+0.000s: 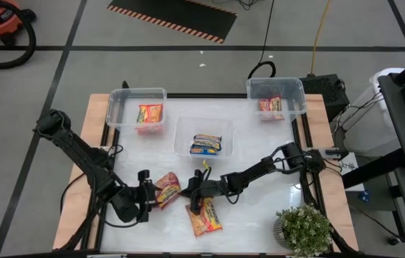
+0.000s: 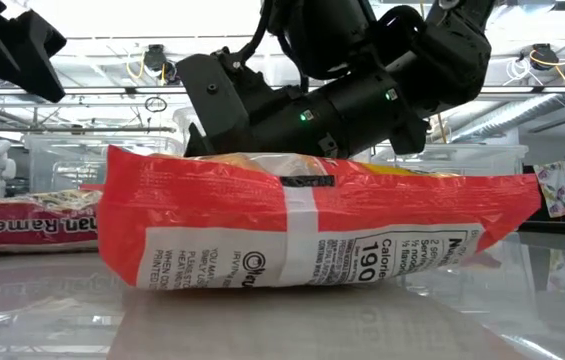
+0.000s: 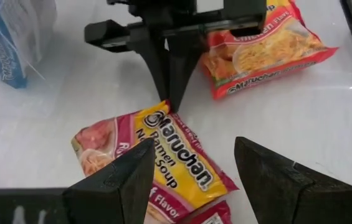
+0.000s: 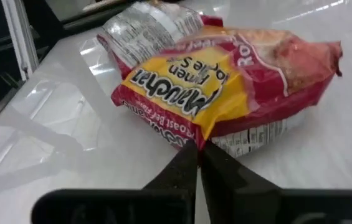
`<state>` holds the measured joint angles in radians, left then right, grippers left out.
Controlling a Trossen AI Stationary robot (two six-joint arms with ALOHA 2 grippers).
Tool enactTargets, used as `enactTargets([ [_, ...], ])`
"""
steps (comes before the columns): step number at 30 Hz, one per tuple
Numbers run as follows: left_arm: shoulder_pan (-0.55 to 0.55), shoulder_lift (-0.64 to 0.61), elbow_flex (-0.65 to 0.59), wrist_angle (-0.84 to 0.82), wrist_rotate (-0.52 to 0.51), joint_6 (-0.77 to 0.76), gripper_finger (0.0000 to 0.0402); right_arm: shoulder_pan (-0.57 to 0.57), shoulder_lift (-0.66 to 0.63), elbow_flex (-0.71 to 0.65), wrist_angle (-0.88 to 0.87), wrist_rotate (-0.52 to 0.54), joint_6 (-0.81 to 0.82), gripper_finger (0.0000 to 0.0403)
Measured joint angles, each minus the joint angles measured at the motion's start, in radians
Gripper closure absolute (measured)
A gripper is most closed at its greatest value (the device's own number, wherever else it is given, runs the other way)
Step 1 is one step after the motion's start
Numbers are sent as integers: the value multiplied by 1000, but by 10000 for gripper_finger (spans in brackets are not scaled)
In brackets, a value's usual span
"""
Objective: Sort Maruchan noodles
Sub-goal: Put the right red noodle pack into the top right transparent bin
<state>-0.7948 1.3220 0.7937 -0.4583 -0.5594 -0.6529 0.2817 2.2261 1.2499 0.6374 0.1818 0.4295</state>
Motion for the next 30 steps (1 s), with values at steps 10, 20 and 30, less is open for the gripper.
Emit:
enactTargets([
  [10,0,0,0,-25,-41,-36,177,1,-94,0,19,7,-112,400],
  [20,-15,0,0,2,-197,-7,177,-8,-206,0,-67,116,-28,402],
  [30,32,0,0,7,-212,-70,175,-29,-219,0,-32,136,-22,403],
])
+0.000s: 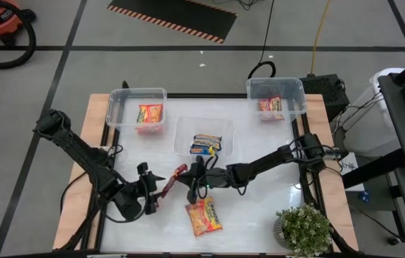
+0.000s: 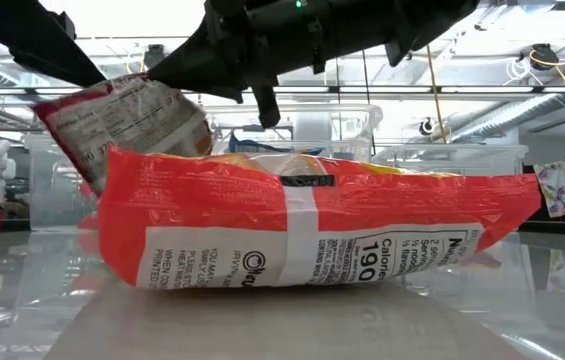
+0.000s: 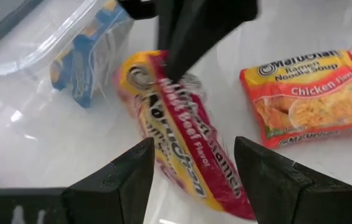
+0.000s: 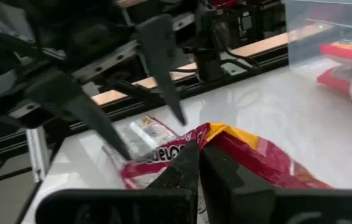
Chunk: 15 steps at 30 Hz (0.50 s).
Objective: Sort Maruchan noodles
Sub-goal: Put the right red noodle pack into the top right transparent bin
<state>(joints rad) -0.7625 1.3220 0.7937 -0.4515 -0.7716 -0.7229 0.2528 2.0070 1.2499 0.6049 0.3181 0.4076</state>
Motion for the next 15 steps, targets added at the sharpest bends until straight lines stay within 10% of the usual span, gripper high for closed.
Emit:
enactTargets([
  [15,82,100,1,26,-18,32,41,-12,1,0,5,24,-7,403],
])
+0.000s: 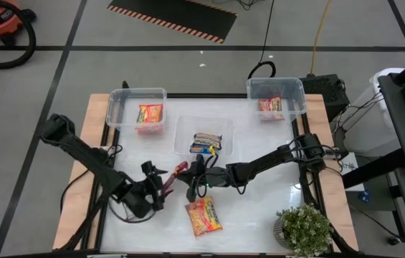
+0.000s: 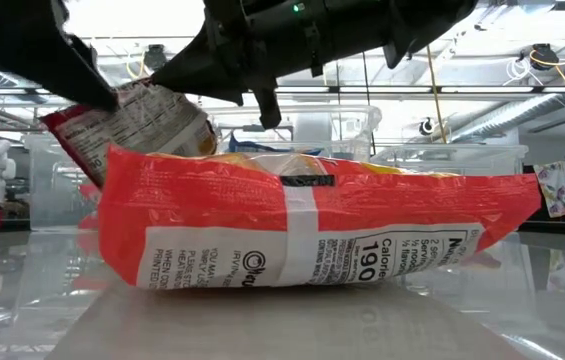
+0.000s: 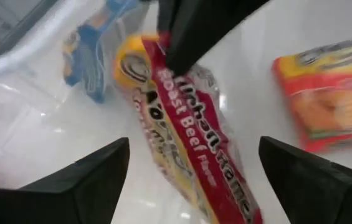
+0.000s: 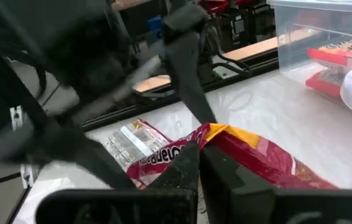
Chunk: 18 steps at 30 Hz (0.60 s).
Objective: Sort Maruchan noodles
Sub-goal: Put the right red noodle pack into the top right transparent bin
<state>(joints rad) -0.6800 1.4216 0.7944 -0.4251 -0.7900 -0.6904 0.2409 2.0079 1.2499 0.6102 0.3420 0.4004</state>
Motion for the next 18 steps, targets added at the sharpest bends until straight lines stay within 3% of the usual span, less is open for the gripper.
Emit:
enactTargets([
  [8,83,75,-1,-7,-24,-22,47,-7,0,0,-2,-2,-1,403],
  [18,107,77,-1,3,-65,108,186,-35,0,0,-1,-59,-29,403],
])
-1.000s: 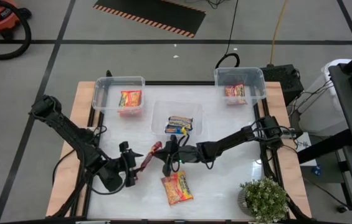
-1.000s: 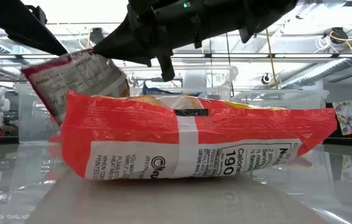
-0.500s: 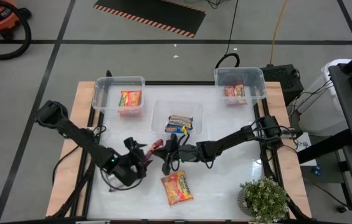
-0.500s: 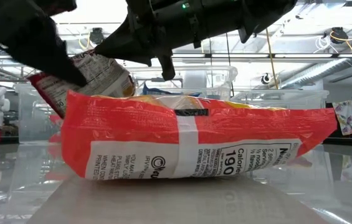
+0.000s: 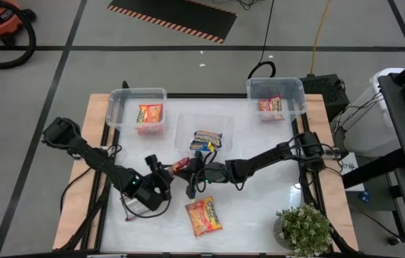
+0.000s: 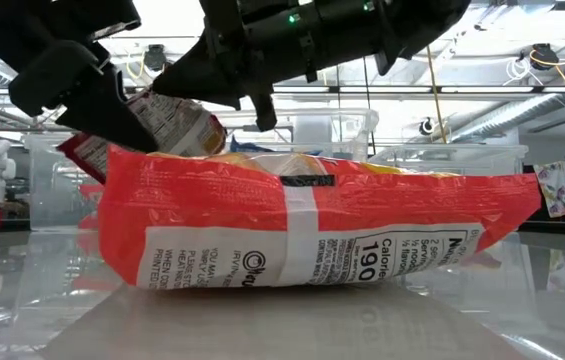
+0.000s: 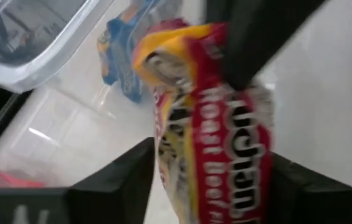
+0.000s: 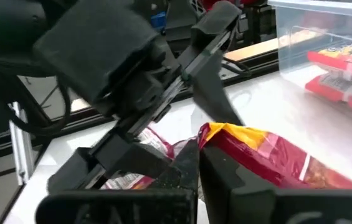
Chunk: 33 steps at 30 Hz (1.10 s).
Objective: Sort Maruchan noodles
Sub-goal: Put the right red noodle pack into the top right transparent bin
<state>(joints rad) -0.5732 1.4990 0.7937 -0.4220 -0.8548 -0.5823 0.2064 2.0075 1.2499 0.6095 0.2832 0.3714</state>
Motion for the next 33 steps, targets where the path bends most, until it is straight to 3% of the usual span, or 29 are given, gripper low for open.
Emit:
enactTargets([
  [10,0,-72,0,15,1,171,272,-8,-117,0,-148,-1,-132,384],
  [21,1,-289,0,7,75,322,279,15,-287,0,-382,-1,-332,281],
  [28,7,-379,0,8,118,428,273,33,-298,0,-362,31,-463,198],
  [33,37,-387,0,14,127,527,269,23,-296,0,-362,92,-529,171],
])
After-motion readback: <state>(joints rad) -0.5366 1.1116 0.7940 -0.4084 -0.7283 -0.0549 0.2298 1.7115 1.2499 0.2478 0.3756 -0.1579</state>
